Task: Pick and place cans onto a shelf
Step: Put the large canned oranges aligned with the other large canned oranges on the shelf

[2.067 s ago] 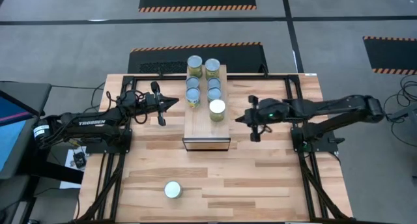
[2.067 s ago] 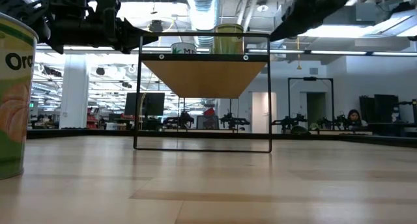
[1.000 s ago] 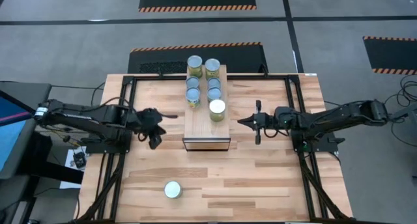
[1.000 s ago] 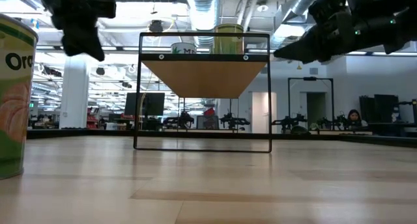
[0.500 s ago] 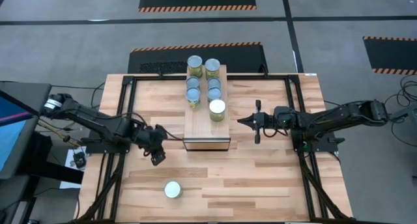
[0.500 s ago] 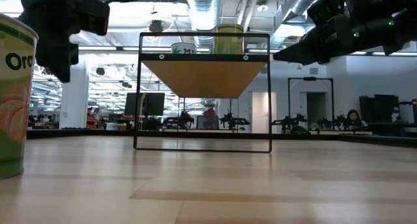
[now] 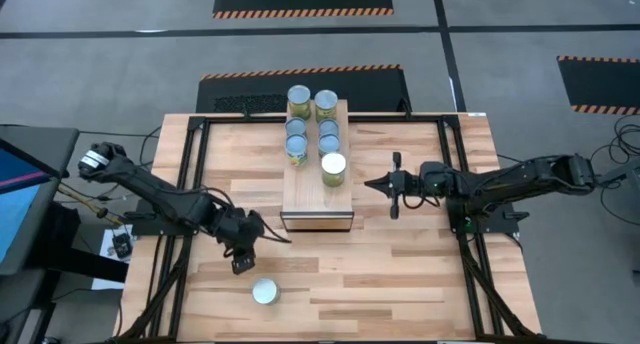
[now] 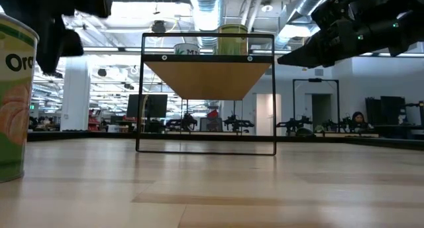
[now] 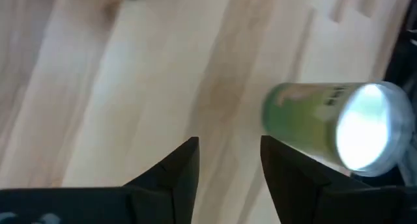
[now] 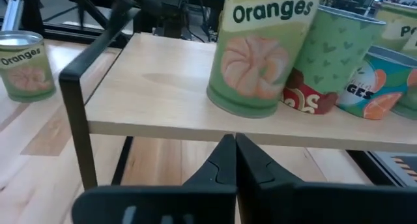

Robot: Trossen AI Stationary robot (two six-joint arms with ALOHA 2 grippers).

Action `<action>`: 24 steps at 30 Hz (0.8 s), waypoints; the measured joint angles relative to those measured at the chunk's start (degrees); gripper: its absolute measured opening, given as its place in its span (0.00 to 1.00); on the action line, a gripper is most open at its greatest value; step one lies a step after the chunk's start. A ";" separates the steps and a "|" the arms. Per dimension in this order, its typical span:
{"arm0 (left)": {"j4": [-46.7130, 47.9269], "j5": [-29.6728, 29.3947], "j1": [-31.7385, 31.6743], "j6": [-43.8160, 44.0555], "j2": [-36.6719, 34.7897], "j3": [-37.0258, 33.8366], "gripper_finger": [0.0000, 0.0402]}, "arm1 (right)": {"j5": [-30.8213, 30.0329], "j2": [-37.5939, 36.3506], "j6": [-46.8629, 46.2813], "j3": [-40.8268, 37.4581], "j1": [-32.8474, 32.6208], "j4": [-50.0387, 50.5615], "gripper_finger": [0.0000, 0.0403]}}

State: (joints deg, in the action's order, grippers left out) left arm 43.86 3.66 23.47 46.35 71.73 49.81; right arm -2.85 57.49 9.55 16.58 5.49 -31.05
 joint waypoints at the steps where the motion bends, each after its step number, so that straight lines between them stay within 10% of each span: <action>1: 0.25 0.01 0.49 -0.13 0.87 1.14 0.38 | 0.00 0.00 -0.07 0.00 0.12 0.17 0.02; 24: 1.46 9.61 2.18 1.70 15.64 12.21 0.41 | 0.13 -0.02 -0.09 -3.05 1.68 -3.90 0.02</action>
State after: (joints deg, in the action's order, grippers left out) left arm 45.31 13.27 25.65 48.05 87.37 62.02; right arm -2.72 57.47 9.45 13.53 7.17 -34.96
